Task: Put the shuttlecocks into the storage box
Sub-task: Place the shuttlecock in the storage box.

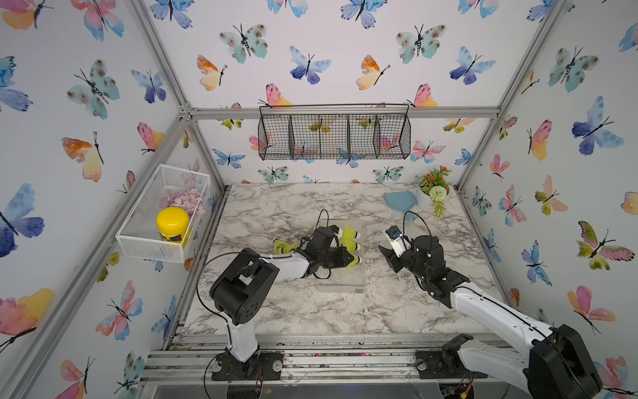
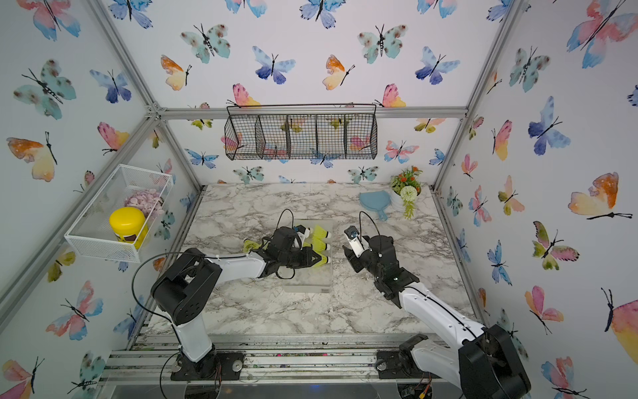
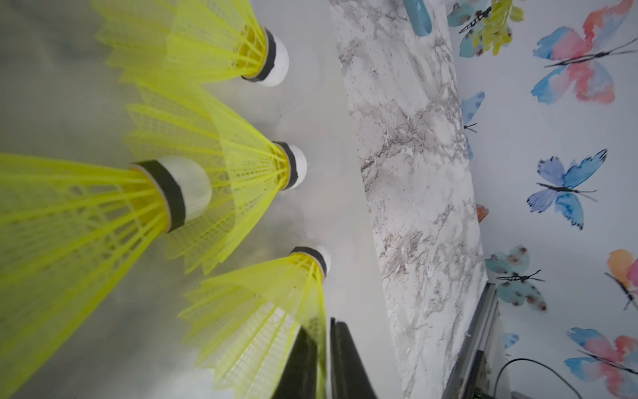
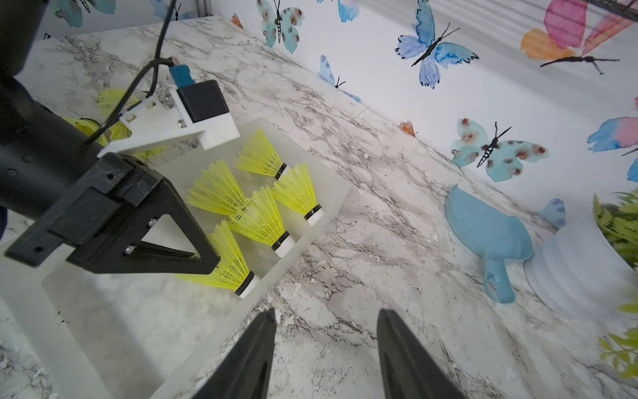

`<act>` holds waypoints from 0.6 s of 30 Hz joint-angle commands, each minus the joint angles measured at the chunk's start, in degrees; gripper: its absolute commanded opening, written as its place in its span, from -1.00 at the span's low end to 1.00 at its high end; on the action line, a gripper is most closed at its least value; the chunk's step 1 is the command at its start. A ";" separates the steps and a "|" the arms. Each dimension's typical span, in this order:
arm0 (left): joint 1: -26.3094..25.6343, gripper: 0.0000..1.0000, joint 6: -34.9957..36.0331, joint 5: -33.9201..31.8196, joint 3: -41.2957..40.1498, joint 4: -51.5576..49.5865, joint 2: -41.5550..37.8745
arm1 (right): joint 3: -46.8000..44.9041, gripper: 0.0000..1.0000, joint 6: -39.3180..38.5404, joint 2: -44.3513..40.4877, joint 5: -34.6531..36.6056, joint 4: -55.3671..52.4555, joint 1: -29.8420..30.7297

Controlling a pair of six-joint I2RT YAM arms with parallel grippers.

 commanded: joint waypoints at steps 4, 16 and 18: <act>0.05 -0.17 1.81 -1.64 2.14 -3.38 0.52 | 0.52 0.07 -0.41 -0.63 0.11 -1.58 -0.07; -0.12 0.21 6.86 -9.45 3.45 -13.31 -6.24 | 0.61 0.08 -0.41 -0.72 0.25 -1.84 -0.07; -0.12 0.24 7.82 -11.01 3.30 -15.18 -8.24 | 0.69 0.08 -0.24 -0.73 0.49 -1.91 -0.07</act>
